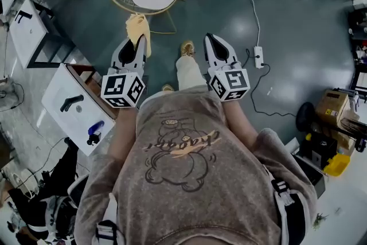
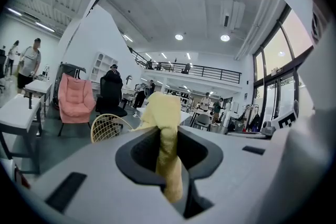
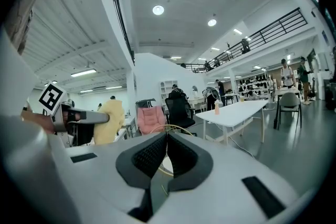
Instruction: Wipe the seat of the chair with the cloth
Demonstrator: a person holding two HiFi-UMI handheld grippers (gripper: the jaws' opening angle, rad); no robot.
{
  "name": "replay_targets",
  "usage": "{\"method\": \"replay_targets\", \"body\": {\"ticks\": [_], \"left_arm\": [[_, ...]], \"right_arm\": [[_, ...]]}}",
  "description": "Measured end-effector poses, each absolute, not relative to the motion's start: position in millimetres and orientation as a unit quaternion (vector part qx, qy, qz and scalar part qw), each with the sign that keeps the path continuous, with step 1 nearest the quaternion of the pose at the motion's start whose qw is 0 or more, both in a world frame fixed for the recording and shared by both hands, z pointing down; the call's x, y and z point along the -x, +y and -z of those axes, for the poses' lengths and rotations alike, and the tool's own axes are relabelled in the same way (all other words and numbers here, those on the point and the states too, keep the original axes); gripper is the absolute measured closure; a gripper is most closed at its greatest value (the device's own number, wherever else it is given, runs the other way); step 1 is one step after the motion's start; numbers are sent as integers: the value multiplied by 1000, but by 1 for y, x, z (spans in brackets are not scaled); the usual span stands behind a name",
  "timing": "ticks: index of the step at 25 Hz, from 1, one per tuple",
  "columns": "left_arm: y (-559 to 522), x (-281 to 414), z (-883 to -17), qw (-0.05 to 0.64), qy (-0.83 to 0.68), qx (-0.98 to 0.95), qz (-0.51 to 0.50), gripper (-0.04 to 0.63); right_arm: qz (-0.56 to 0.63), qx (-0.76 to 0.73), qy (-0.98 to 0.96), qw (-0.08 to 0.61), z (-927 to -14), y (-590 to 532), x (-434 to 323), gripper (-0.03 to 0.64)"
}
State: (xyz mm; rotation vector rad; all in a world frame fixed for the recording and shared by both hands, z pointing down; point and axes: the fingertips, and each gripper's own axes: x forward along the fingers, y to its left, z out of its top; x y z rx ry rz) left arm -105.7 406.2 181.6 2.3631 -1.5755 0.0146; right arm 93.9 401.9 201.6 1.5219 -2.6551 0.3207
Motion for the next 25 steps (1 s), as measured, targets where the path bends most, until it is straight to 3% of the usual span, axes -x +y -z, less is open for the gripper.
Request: {"method": "replay_targets", "body": {"ticks": [25], "left_arm": [[198, 122, -188, 158, -578, -801, -3, 517]], "right_arm": [[-113, -460, -879, 55, -209, 185, -78, 589]]}}
